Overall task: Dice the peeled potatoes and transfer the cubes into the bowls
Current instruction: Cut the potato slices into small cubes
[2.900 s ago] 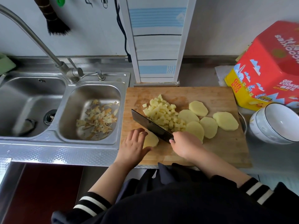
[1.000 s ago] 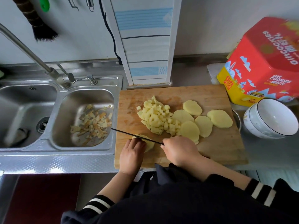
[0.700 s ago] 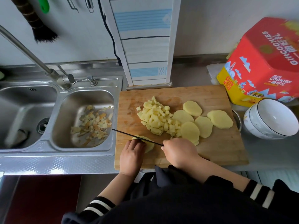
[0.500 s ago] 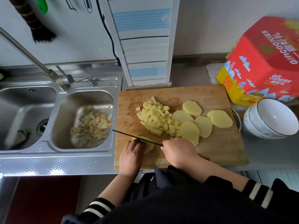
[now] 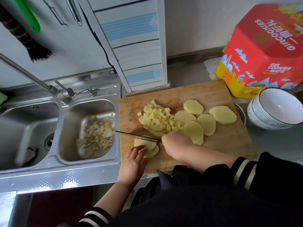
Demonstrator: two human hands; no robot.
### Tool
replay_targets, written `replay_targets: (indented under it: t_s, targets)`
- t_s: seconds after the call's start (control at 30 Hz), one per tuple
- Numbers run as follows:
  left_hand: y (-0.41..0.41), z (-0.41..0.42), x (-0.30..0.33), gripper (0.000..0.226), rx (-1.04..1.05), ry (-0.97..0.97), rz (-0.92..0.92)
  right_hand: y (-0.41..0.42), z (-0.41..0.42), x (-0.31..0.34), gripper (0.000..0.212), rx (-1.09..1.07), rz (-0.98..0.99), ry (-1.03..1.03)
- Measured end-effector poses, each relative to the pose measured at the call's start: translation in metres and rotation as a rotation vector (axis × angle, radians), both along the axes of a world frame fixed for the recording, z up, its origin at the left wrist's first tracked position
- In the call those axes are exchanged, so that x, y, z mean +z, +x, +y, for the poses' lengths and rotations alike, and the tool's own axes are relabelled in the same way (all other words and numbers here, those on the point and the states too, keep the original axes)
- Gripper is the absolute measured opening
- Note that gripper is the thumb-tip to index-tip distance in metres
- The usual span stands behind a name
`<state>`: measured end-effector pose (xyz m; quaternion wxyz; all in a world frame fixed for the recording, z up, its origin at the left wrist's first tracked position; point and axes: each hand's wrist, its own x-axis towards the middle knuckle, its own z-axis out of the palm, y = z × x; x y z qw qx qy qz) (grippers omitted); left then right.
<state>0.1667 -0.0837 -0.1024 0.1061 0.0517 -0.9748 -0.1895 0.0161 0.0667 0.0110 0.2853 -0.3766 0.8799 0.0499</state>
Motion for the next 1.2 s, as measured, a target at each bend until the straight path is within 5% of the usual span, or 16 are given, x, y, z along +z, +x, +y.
replay_targets:
  t_s: [0.33,0.5,1.07,1.2]
  targets:
    - [-0.008,-0.003,-0.006,0.025,0.014,-0.075,-0.02,-0.01,0.003,-0.014,0.027,-0.09,-0.027,-0.009]
    - [-0.011,0.001,-0.004,0.049,0.094,-0.078,-0.102,-0.026,0.0,-0.005,0.031,-0.11,-0.111,-0.009]
    - [-0.009,0.021,-0.003,0.022,0.253,-0.036,-0.022,-0.009,0.012,-0.005,0.03,-0.023,-0.055,-0.013]
    - [-0.007,0.023,-0.001,0.035,0.274,-0.039,-0.002,-0.002,0.015,-0.007,0.034,-0.012,-0.018,-0.029]
